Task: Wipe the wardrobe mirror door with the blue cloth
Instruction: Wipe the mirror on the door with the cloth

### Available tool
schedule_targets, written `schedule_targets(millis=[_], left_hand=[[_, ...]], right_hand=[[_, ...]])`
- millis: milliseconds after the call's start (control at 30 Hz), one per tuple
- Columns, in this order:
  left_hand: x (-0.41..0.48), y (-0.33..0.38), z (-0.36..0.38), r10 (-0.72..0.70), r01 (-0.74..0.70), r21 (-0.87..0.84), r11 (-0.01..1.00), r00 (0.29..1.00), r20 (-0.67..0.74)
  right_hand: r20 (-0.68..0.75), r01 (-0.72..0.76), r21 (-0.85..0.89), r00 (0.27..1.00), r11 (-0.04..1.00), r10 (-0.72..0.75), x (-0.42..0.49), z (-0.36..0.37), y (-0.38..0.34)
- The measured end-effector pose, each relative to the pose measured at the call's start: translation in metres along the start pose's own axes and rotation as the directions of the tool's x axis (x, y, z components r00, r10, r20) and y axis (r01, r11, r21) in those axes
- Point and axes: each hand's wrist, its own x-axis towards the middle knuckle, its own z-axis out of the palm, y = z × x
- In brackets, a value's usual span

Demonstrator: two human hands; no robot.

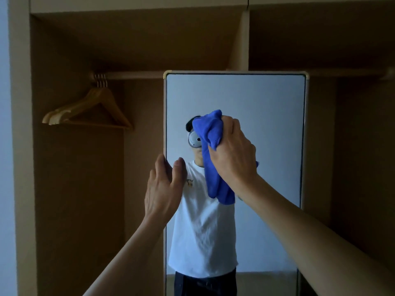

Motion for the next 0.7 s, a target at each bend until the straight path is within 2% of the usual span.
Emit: schedule_targets(millis=[100,400,500,633,700], left_hand=[[-0.002,-0.001,-0.001,0.02,-0.02,0.008,1.0,1.0,-0.003],[-0.007,-0.003,0.007,-0.005,0.006,0.017,1.0,0.999,-0.045],[-0.009,-0.003,0.012,-0.015,0.016,0.016,1.0,0.997,-0.071],[-0.011,-0.001,0.016,-0.021,0.024,0.026,0.999,0.995,-0.101],[-0.012,-0.001,0.016,-0.026,0.03,0.038,0.999,0.995,-0.1]], right_hand=[[0.027,-0.028,0.042,0.999,0.999,0.026,0.001,-0.015,0.02],[0.026,-0.085,0.022,0.996,0.996,0.085,0.001,-0.055,0.098],[0.007,-0.111,0.053,0.994,0.992,0.111,0.0,-0.065,0.123],[-0.032,-0.111,0.012,0.993,0.994,0.112,-0.004,-0.076,0.149],[-0.053,-0.124,0.065,0.99,0.99,0.128,-0.005,-0.076,0.16]])
